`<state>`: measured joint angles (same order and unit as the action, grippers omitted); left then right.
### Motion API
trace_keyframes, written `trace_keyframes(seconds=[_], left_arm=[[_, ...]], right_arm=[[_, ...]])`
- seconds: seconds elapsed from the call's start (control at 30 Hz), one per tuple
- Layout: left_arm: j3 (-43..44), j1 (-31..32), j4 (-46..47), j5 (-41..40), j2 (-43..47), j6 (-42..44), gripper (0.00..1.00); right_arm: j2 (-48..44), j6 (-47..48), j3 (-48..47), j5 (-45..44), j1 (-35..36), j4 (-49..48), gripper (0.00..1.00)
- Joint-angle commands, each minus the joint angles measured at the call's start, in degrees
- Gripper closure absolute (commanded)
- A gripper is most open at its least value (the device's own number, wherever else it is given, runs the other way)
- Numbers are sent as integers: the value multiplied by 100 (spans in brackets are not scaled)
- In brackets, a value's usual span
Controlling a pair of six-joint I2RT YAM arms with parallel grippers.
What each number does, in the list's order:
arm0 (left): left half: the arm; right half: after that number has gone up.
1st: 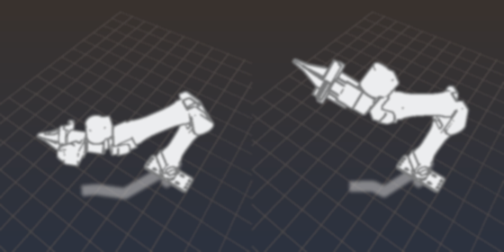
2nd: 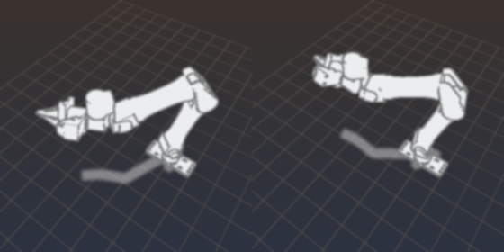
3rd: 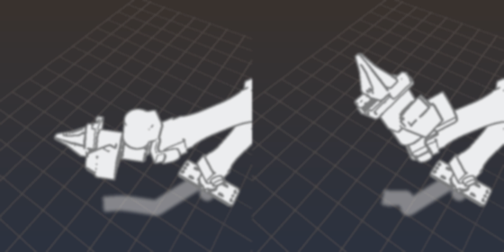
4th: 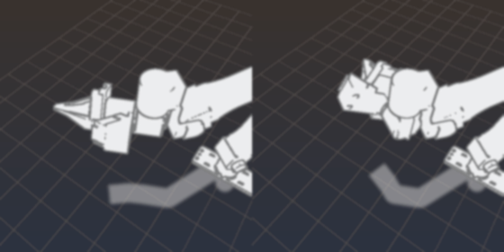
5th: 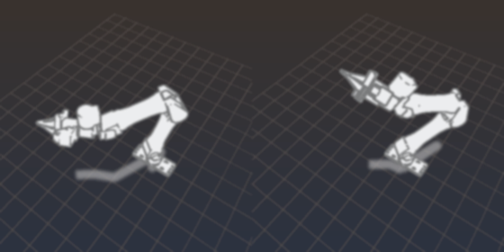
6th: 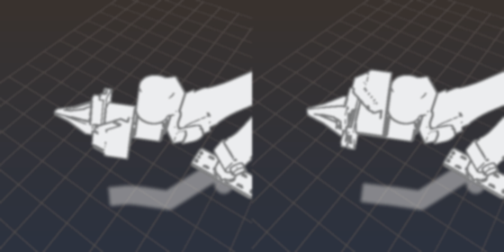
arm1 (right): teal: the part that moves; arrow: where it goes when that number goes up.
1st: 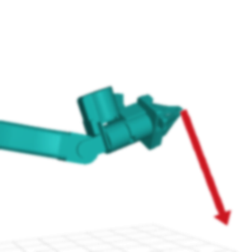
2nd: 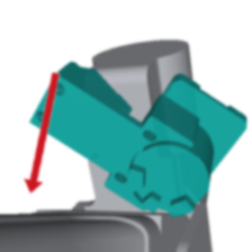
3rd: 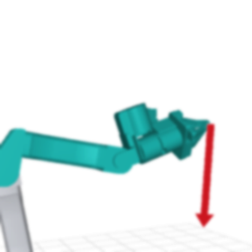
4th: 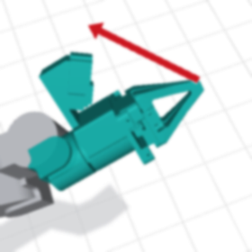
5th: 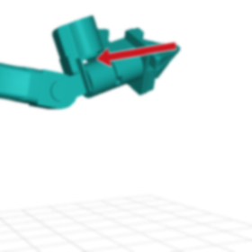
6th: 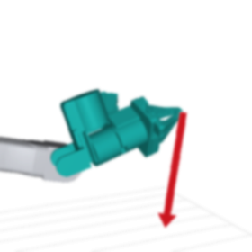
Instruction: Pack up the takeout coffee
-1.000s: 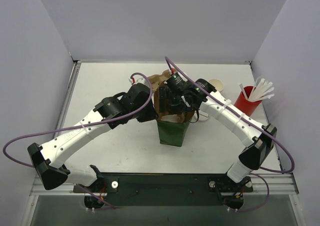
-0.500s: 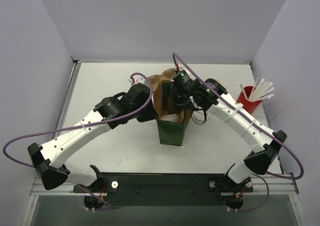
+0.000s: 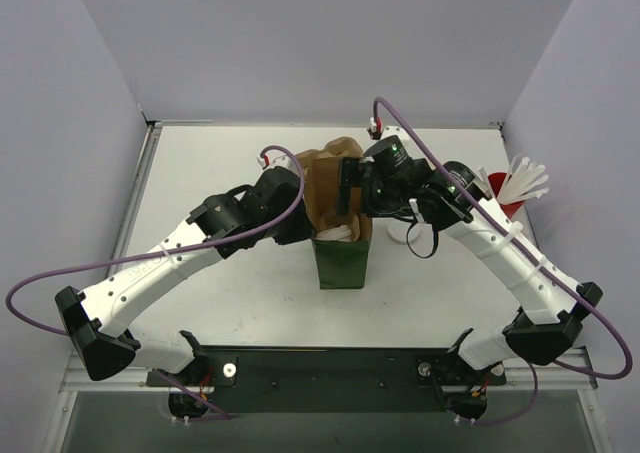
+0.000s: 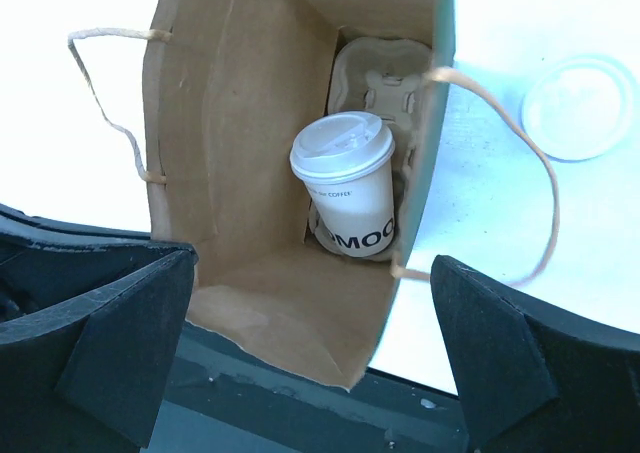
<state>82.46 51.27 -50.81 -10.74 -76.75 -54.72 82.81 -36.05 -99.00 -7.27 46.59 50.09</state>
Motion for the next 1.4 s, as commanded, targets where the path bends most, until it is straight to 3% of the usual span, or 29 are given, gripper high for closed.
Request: trace_keyframes(seconds=[0.0, 0.2, 0.4, 0.53, 1.03, 1.37], left_arm=[[280, -20, 132, -86, 37, 119, 100], [227, -20, 360, 37, 108, 242, 99], [306, -29, 501, 64, 134, 436, 87], [333, -73, 519, 81, 143, 515, 84], [333, -108, 747, 204, 318, 910, 64], [236, -231, 835, 441, 556, 1156, 61]], right_arm=[[-361, -42, -198, -415, 26, 177, 0], [-634, 2, -111, -1022, -79, 168, 0], [-722, 37, 126, -1110, -343, 168, 0], [-792, 28, 416, -1066, -571, 142, 0], [-1223, 116, 1673, -759, -2135, -289, 0], [-1135, 283, 2016, -934, -3294, -500, 2]])
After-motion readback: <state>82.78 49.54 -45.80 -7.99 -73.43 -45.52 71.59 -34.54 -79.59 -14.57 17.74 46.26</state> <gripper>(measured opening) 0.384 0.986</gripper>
